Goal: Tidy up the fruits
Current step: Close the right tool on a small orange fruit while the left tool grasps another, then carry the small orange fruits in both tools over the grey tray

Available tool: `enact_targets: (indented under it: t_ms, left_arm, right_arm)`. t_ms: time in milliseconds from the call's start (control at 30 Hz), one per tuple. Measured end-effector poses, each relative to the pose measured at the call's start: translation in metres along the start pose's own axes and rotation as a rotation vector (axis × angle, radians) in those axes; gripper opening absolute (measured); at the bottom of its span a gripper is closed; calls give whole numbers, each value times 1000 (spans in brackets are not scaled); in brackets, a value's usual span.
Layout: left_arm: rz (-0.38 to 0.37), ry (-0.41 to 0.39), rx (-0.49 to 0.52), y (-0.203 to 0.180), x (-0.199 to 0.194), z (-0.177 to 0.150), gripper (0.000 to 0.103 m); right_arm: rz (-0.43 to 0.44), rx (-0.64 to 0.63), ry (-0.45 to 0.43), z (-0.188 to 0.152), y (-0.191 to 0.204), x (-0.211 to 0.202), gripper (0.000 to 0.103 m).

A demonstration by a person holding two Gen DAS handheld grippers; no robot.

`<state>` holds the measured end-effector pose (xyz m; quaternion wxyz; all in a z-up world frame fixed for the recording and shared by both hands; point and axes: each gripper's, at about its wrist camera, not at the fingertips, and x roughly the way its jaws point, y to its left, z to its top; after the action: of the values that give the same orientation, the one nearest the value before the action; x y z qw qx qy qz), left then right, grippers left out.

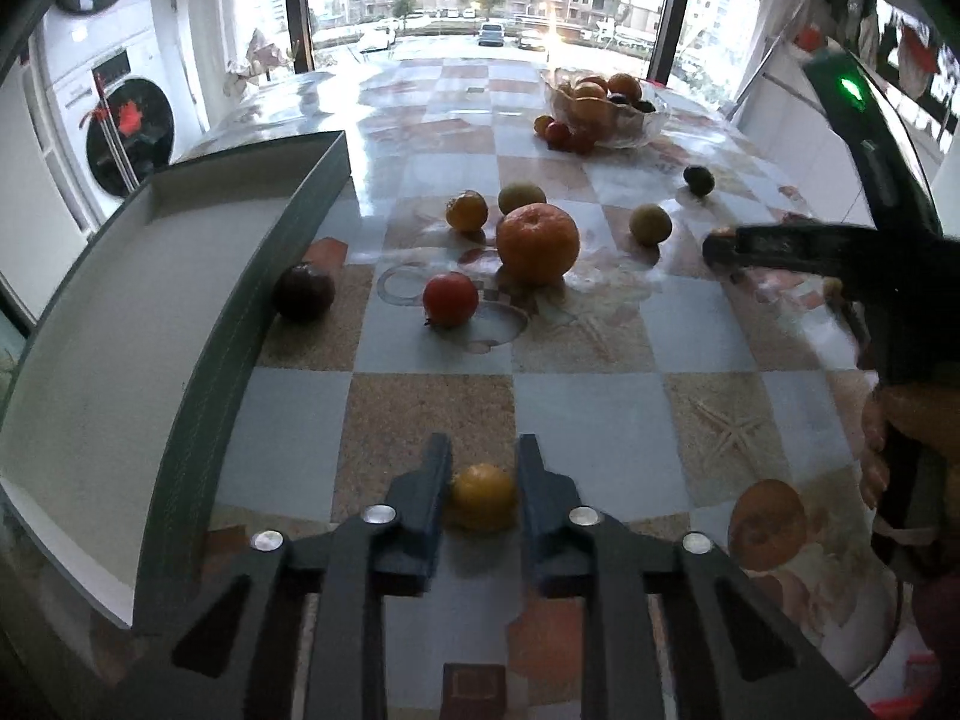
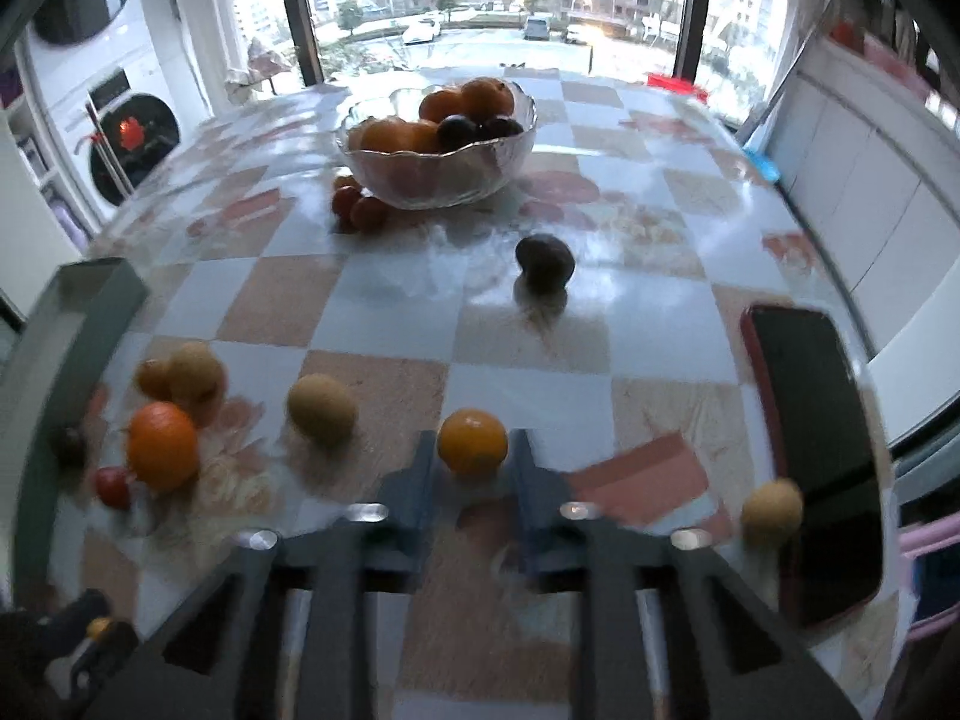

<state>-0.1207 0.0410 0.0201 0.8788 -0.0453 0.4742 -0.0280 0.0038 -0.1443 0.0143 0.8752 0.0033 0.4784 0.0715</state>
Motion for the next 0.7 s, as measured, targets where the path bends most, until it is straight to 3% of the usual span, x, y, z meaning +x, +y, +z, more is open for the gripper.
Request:
enact_targets:
  t_ms: [200, 433, 700]
  left_arm:
    - [-124, 22, -97, 22, -9, 0, 23]
    - [-128, -25, -83, 34, -35, 2, 23]
    - [-76, -101, -101, 71, -65, 12, 23]
  right_arm:
    - [118, 35, 9, -27, -4, -25, 23]
    - [164, 10, 18, -53, 10, -51, 23]
    - [168, -42, 14, -49, 40, -67, 24]
